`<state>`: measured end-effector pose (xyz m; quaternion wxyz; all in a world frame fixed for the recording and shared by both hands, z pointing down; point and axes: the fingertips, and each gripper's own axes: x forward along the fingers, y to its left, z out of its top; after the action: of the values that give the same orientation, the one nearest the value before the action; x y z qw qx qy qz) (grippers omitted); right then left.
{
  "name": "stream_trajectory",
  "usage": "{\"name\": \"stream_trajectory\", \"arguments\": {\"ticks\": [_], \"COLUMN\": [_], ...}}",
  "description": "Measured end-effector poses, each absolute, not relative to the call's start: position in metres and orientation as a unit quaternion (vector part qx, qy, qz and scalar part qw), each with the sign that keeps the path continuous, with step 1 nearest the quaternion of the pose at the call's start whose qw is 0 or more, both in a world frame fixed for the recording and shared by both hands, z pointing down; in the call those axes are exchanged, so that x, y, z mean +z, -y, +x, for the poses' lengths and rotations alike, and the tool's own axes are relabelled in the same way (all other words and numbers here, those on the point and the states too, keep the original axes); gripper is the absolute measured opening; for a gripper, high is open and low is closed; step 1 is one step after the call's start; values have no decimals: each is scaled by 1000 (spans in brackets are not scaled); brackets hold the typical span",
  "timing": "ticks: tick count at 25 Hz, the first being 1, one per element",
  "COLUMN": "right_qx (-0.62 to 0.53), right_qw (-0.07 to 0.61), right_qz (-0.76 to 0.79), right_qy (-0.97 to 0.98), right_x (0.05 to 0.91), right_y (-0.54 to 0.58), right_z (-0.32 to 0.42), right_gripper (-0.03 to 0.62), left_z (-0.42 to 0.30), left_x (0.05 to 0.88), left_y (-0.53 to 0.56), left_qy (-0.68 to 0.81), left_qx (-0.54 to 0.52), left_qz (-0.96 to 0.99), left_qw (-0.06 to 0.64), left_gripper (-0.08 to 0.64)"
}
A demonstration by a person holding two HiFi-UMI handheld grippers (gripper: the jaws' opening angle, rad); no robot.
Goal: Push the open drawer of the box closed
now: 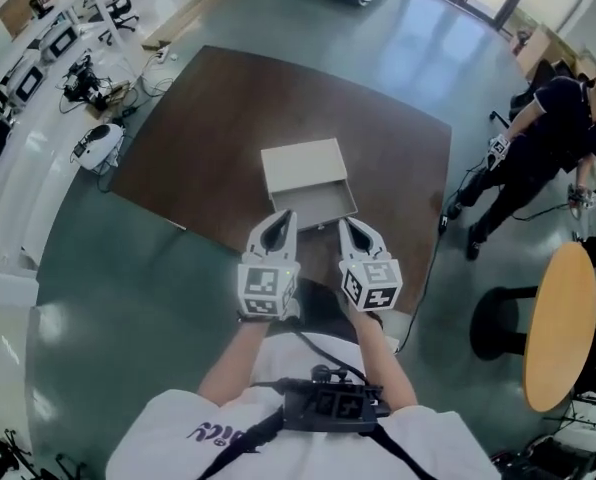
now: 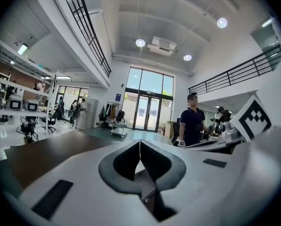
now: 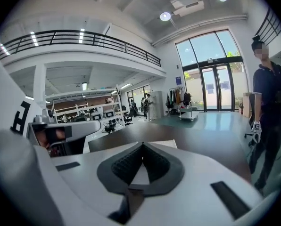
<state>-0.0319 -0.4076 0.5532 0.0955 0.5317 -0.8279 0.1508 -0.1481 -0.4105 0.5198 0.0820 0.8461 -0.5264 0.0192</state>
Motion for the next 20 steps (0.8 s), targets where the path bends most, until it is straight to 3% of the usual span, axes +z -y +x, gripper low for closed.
{"name": "stream_trajectory", "arguments": {"ticks": [20], "right_qx": [262], "right_qw": [246], "right_qz": [510], "right_qy": [781], "right_x": [734], "right_y": [406], "right_z": [-10], "right_gripper": [-9], "left_z": [-122], "left_x": [629], "left_y": [443], "left_qy": [480], "left_qx": [88], "left_qz": [860], "left_qw": [148], "left_gripper": [9]}}
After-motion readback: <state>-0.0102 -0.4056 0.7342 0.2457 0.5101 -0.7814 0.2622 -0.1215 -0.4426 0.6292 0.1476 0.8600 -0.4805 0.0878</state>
